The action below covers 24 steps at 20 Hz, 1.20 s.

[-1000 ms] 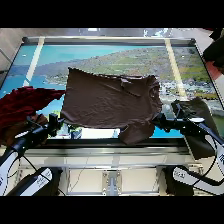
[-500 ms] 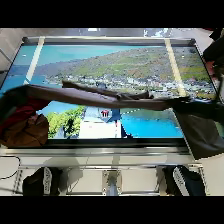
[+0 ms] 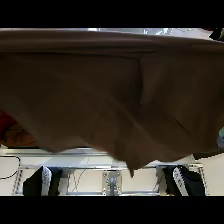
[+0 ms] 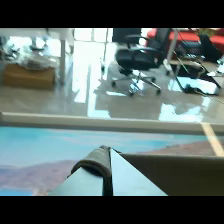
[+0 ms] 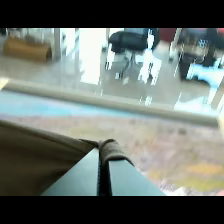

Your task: Fold the shirts.

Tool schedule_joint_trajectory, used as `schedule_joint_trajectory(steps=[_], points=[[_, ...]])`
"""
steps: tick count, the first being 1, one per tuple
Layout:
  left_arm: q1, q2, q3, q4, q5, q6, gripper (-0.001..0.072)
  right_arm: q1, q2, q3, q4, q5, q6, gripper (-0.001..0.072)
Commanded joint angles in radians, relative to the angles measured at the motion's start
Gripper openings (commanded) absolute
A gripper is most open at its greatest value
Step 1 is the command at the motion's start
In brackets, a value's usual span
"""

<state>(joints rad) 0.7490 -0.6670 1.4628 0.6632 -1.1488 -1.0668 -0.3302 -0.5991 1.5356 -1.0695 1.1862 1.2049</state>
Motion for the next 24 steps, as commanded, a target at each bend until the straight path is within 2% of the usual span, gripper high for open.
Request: schedule_joint_trajectory(steps=[1,3,4,6,7,10,12,14,17,20,22,24], points=[[-0.106,-0.229,0.013,0.008,-0.105,-0.004,0.0006,0.001,-0.227,-0.076,0.029,0.045,0.018,0.0011],[-0.296,-0.366,-0.01,0.183,-0.089,-0.011,0.0005,0.003,-0.381,-0.137,0.111,0.041,0.011,0.0011],[-0.408,-0.447,-0.01,0.325,-0.049,-0.045,0.0006,0.016,-0.462,-0.144,0.119,0.026,0.011,0.0011],[-0.589,-0.606,-0.009,0.576,0.09,-0.136,0.0007,0.049,-0.602,-0.144,0.115,-0.058,0.011,0.0011],[-0.657,-0.689,-0.007,0.653,0.162,-0.169,0.0007,0.065,-0.668,-0.143,0.116,-0.113,0.015,0.0012],[-0.764,-0.912,0.013,0.75,0.323,-0.238,0.0007,0.113,-0.842,-0.143,0.115,-0.243,0.015,0.0011],[-0.788,-1.033,0.054,0.822,0.386,-0.318,0.0008,0.136,-0.944,-0.142,0.117,-0.316,0.015,0.0012],[-0.793,-1.1,0.1,0.871,0.434,-0.413,0.0008,0.145,-1.011,-0.142,0.117,-0.373,0.015,0.0011],[-0.791,-1.104,0.119,0.874,0.536,-0.437,0.0008,0.145,-1.045,-0.142,0.083,-0.404,0.014,0.0012],[-0.793,-1.071,0.119,0.874,0.484,-0.437,0.0009,0.143,-1.036,-0.122,0.014,-0.363,0.014,0.0012],[-0.794,-1.051,0.118,0.875,0.339,-0.429,0.0009,0.143,-1.017,-0.111,-0.031,-0.297,0.014,0.0011],[-0.795,-1.05,0.101,0.875,0.202,-0.364,0.0008,0.144,-0.996,-0.116,-0.107,-0.235,0.015,0.0011]])
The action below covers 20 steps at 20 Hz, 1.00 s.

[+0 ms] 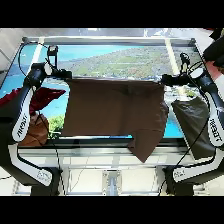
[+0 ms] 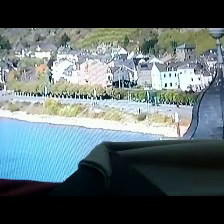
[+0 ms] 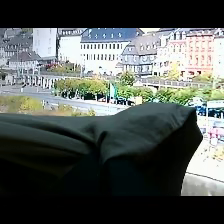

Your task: Fold the shirts.

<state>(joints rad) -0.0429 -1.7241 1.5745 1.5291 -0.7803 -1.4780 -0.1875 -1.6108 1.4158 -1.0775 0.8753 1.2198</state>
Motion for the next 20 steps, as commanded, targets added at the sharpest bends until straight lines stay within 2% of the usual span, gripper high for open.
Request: schedule_joint_trajectory(steps=[1,4,9,13,14,15,16,17,18,20], points=[[-0.006,0.007,-0.035,0.011,-0.194,0.068,0.0008,0.001,0.023,-0.001,-0.126,0.115,0.0,0.001],[-0.027,0.006,-0.135,0.012,-0.188,0.072,0.0007,0.008,0.025,-0.058,-0.18,0.201,0.0,0.001],[-0.056,-0.006,-0.193,0.012,-0.182,0.072,0.0008,0.01,0.022,-0.226,-0.18,0.152,0.002,0.0011],[-0.059,-0.018,-0.193,0.011,-0.199,0.072,0.0009,0.01,0.018,-0.256,-0.172,0.135,0.003,0.0013],[-0.06,-0.021,-0.193,0.011,-0.216,0.072,0.0009,0.01,0.018,-0.256,-0.16,0.145,0.003,0.0031],[-0.06,-0.021,-0.193,0.011,-0.233,0.072,0.0021,0.01,0.018,-0.254,-0.148,0.164,0.003,0.0106],[-0.06,-0.02,-0.193,0.011,-0.241,0.072,0.0172,0.01,0.02,-0.247,-0.127,0.195,0.003,0.0285],[-0.06,-0.016,-0.193,0.011,-0.242,0.071,0.0455,0.01,0.027,-0.228,-0.11,0.237,0.003,0.0362],[-0.059,-0.003,-0.189,0.011,-0.241,0.064,0.0581,0.01,0.044,-0.198,-0.1,0.267,0.003,0.0362],[-0.043,0.069,-0.18,0.011,-0.222,0.037,0.0574,0.009,0.111,-0.089,-0.106,0.343,0.003,0.0362]])
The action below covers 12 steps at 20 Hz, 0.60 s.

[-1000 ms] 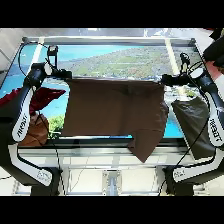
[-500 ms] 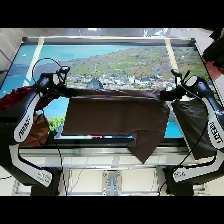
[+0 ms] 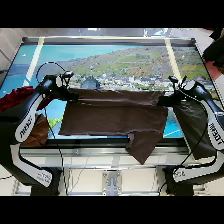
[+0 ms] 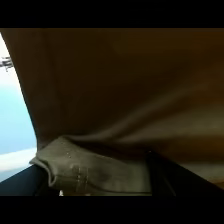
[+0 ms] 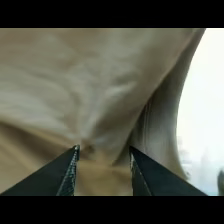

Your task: Fold the shirts.

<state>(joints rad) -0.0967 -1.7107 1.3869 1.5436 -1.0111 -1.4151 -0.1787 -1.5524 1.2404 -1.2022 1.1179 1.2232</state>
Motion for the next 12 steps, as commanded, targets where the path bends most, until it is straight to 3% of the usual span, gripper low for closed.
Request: schedule_joint_trajectory(steps=[1,5,8,10,12], points=[[0.023,0.123,0.008,-0.003,0.028,-0.027,0.0574,-0.003,0.103,0.159,0.003,0.143,-0.001,0.0362],[0.101,0.45,-0.003,-0.003,-0.028,-0.029,0.0575,-0.063,0.363,0.349,-0.135,0.229,-0.001,0.0362],[0.21,0.665,-0.175,-0.003,-0.104,-0.077,0.0575,-0.197,0.519,0.275,-0.14,0.353,0.0,0.0366],[0.303,0.824,-0.468,-0.004,-0.012,-0.24,0.0575,-0.302,0.597,0.074,-0.119,0.409,0.0,0.0369],[0.371,0.993,-0.789,-0.031,0.131,-0.475,0.0574,-0.406,0.692,-0.236,-0.011,0.322,0.002,0.0386]])
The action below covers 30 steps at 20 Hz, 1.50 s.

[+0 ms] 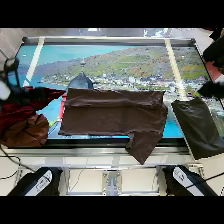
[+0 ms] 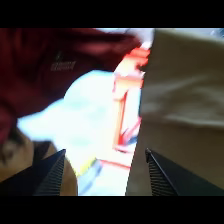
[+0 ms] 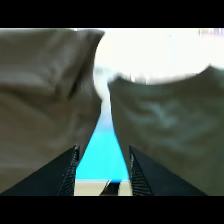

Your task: Fold the shirts.

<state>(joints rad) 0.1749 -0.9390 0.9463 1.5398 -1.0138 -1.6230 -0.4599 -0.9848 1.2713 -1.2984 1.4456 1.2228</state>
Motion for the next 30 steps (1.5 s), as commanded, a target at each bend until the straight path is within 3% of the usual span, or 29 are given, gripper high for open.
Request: schedule_joint_trajectory(steps=[1,6,12,17,18,21,23,24,30], points=[[0.121,0.285,-0.463,-0.065,0.175,-0.343,0.0574,-0.166,0.16,-0.425,0.147,-0.05,0.035,0.0387],[0.143,0.401,-0.73,-0.46,0.19,-0.367,0.0574,-0.194,0.14,-0.852,0.291,-0.076,0.039,0.0389],[0.13,0.31,-0.758,-0.581,0.285,-0.338,0.0573,-0.194,0.141,-0.866,0.483,-0.097,-0.013,0.0389],[0.093,0.156,-0.757,-0.717,0.376,-0.237,0.0572,-0.194,0.141,-0.866,0.465,-0.084,-0.012,0.0388],[0.085,0.132,-0.757,-0.763,0.395,-0.204,0.0552,-0.194,0.141,-0.866,0.428,-0.078,-0.013,0.0388],[0.052,0.07,-0.757,-0.801,0.427,-0.161,0.0366,-0.194,0.14,-0.86,0.319,-0.083,0.023,0.0388],[0.033,0.043,-0.757,-0.801,0.452,-0.161,0.0059,-0.194,0.14,-0.862,0.318,-0.078,0.032,0.0385],[0.028,0.04,-0.757,-0.802,0.47,-0.161,0.0011,-0.194,0.14,-0.866,0.314,-0.074,0.049,0.0385],[0.027,0.04,-0.755,-0.813,0.48,-0.149,0.001,-0.111,0.14,-0.994,0.341,-0.158,0.143,0.0386]])
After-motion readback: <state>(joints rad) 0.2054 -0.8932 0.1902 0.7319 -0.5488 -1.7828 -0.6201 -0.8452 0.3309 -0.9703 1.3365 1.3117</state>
